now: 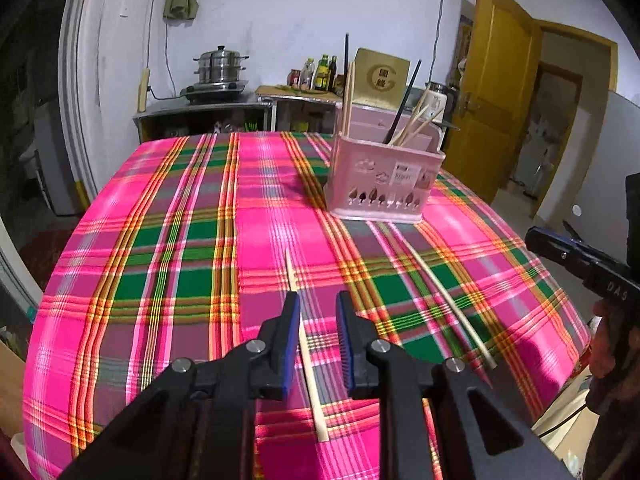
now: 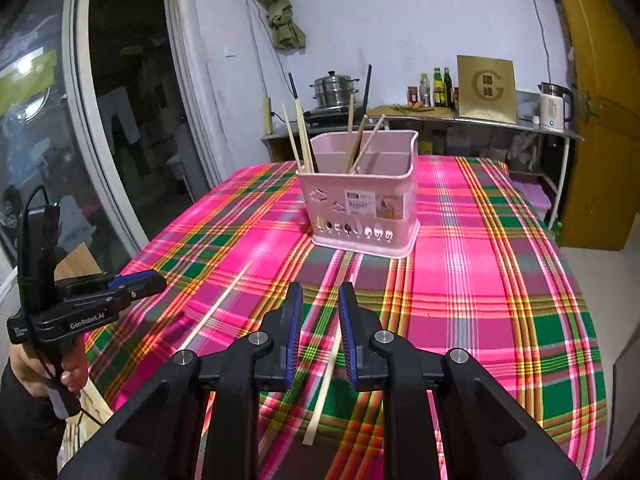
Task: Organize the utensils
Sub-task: 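Move both open tools back toward the remaining wooden chopsticks, then grasp a wooden chopstick with the left tool while the right tool grasps another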
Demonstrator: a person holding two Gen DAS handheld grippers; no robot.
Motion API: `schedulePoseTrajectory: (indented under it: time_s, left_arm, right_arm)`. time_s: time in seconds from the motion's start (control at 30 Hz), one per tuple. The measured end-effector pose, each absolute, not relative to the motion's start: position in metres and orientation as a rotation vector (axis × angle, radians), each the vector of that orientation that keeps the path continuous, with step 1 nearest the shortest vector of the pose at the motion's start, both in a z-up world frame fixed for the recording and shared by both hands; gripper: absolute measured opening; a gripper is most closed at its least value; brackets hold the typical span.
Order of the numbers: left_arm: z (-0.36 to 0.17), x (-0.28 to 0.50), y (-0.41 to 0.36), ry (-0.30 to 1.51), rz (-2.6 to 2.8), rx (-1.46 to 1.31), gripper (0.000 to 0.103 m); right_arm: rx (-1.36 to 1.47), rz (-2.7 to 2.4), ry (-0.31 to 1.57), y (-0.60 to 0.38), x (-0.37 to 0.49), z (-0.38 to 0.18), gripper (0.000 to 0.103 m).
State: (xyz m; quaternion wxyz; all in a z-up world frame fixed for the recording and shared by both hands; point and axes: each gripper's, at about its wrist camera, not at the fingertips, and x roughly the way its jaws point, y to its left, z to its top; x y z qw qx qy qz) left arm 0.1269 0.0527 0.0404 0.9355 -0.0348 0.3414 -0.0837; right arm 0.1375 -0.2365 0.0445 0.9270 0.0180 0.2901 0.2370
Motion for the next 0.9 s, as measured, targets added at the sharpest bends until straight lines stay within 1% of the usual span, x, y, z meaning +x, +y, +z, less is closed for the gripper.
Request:
schedulePoseTrajectory:
  time_s: [0.2,0.4,0.9]
  left_arm:
    - [0.030,0.136,0.053,0.729,-0.161,-0.077,0.025]
    - [0.022,0.155,0.055,0.764,-0.152,-0.068,0.026]
    - [-0.012,0.232,0.052,0.927,-0.134,-0.024,0.025]
  right_arm:
    - [0.034,0.476,0.629,-0.234,0.147,0.034,0.019]
    - [0.015,0.462,0.684,-0.225,0.166,0.020,0.019]
    - [-0.053,0.439,0.848,-0.192,0.227,-0.015,0.019]
